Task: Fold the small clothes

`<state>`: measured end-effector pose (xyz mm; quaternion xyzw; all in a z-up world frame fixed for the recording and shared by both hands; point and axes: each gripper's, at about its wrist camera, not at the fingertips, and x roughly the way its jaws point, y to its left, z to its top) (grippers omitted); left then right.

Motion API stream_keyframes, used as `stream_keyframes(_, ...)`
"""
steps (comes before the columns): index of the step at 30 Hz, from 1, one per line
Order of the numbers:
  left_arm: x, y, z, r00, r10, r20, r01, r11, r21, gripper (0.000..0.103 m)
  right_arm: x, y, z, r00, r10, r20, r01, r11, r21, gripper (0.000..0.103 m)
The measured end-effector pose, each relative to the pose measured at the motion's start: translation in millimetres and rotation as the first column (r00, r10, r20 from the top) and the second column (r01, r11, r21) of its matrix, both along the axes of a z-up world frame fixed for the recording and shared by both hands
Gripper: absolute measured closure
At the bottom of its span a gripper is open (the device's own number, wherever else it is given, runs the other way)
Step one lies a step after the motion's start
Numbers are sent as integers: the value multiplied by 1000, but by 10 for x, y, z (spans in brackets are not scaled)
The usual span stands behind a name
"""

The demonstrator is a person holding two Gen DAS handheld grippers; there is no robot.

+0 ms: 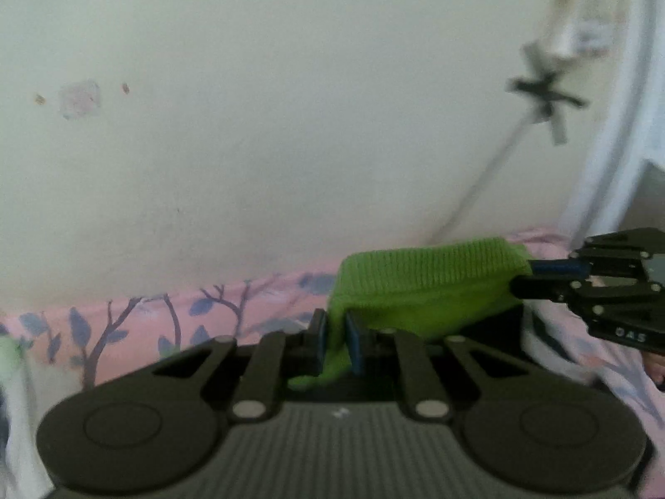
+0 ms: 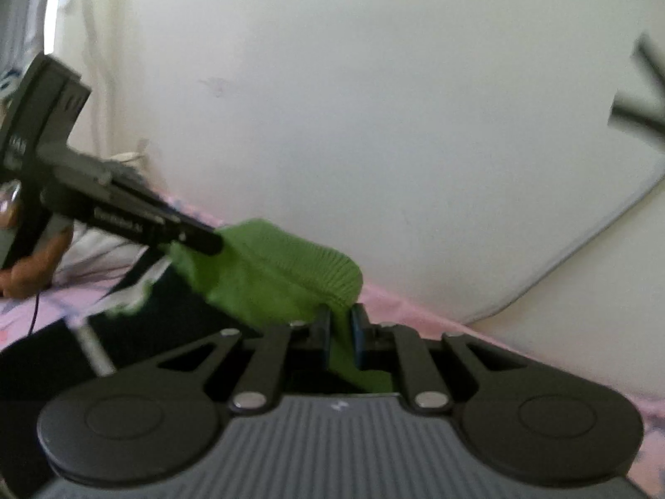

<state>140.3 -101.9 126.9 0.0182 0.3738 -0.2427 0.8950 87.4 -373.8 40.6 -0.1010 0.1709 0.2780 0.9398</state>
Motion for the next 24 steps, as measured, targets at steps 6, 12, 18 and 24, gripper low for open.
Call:
stream_keyframes(6, -1171, 166, 23, 999, -48, 25, 49, 997, -56, 92, -1269, -78, -183, 995, 19, 96, -15, 999, -47, 99)
stream_keyframes(12, -1856, 256, -440, 998, -32, -46, 28, 995, -93, 87, -2057, -52, -729, 998, -21, 66, 24, 998, -50, 100)
stream_keyframes(18, -2067, 451, -566, 996, -10, -84, 2, 996, -94, 58, -2216, -72, -1076, 994, -107, 9, 107, 992, -69, 97)
stream_keyframes(24, -2002, 848, -163, 999, 49, -21, -53, 965, -258, 52, -2468, -516, -689, 989, -143, 32, 136, 977, 163, 58)
